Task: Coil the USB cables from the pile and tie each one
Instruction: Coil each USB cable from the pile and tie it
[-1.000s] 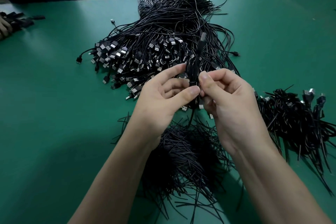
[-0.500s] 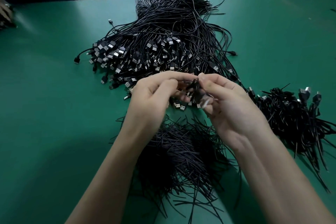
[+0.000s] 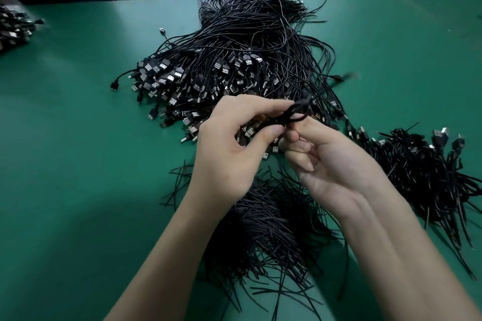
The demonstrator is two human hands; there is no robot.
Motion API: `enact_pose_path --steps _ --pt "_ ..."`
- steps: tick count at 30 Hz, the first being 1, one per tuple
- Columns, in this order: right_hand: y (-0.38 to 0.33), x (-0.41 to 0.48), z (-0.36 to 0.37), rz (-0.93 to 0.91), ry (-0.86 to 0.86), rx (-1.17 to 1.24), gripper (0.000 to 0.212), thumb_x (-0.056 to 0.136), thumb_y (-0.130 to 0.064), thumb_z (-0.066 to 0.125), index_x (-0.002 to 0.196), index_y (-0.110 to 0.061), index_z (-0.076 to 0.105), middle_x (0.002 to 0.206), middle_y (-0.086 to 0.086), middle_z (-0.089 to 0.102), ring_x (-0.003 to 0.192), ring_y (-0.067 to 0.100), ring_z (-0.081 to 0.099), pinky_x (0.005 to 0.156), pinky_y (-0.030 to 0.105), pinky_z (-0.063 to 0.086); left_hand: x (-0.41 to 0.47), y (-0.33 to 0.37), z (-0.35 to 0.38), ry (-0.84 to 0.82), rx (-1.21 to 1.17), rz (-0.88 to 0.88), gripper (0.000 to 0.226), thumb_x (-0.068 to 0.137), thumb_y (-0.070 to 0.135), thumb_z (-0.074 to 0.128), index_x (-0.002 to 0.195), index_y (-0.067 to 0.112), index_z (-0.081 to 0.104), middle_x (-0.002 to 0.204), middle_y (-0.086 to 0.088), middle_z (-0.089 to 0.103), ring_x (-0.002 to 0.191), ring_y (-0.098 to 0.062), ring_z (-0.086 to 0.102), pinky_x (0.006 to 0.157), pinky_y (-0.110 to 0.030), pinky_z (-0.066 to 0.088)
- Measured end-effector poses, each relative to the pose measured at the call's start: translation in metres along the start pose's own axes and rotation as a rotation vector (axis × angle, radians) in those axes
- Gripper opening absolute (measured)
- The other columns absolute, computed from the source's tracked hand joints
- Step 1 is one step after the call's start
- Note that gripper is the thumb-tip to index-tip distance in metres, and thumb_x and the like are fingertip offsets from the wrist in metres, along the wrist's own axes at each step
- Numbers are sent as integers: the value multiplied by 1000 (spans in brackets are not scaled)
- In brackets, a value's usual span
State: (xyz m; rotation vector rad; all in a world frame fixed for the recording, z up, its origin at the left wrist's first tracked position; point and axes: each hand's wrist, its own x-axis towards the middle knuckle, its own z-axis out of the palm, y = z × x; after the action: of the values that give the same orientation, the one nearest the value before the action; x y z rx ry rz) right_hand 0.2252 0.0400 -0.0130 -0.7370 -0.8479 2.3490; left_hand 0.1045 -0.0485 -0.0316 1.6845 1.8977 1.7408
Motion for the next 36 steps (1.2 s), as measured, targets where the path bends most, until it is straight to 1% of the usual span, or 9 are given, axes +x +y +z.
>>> enact_pose_path --steps 3,7,10,15,19,24,28,32,36 --pt "-1 0 -4 -44 -48 -102 10 78 -9 66 87 -8 63 63 0 54 50 3 42 37 13 27 -1 -4 -3 0 25 62 33 92 0 73 115 22 76 112 7 68 114 -19 62 96 -25 47" --pt "-13 -2 -14 -156 -103 -528 18 99 -23 61 109 -13 71 85 8 63 65 11 56 50 22 38 -2 -6 -2 10 -12 19 31 91 -2 72 111 20 79 107 1 61 105 -14 61 88 -17 45" --pt "-23 -4 -18 -181 -122 -704 29 92 -42 64 109 -21 74 88 3 71 74 13 62 59 25 45 -2 -4 -1 -25 -40 5 25 91 -2 73 107 16 80 106 1 72 108 -20 67 96 -34 52" --pt "-50 -9 -35 -356 95 -1158 12 87 -36 76 98 -32 73 72 -6 66 60 10 52 58 28 39 0 -10 -6 -101 52 -195 24 96 17 73 113 33 76 103 23 71 98 5 65 83 -15 49" --pt "-77 -14 -65 -467 449 -1673 13 84 -44 78 87 -38 66 69 -11 66 66 7 60 61 28 43 6 -46 -16 -34 472 -470 15 98 34 68 112 35 72 82 19 66 64 1 56 78 -36 58" --pt "-101 -21 -108 -351 615 -1696 20 71 -65 76 86 -63 62 71 -16 68 73 20 67 75 44 58 22 -71 -20 -149 783 -538 41 98 55 62 125 24 66 85 11 68 87 -19 67 81 -38 57" --pt "-122 -19 -159 -397 684 -1678 68 59 -106 37 91 -54 68 73 -7 70 80 30 68 77 52 59 41 -77 -11 -168 949 -495 48 92 63 66 97 15 70 81 0 70 79 -25 67 68 -34 53" --pt "-119 -25 -133 -495 648 -1600 62 69 -99 39 87 -45 65 81 -9 69 83 26 67 79 54 58 56 -78 -15 -224 1052 -502 43 87 58 75 81 16 75 76 -1 71 75 -26 68 62 -29 41" --pt "-98 -26 -80 -485 530 -1615 42 80 -76 54 83 -35 61 84 -22 63 79 1 59 67 26 44 57 -77 -12 -248 1160 -435 34 87 39 68 65 13 61 63 1 60 59 -23 58 56 -26 40"
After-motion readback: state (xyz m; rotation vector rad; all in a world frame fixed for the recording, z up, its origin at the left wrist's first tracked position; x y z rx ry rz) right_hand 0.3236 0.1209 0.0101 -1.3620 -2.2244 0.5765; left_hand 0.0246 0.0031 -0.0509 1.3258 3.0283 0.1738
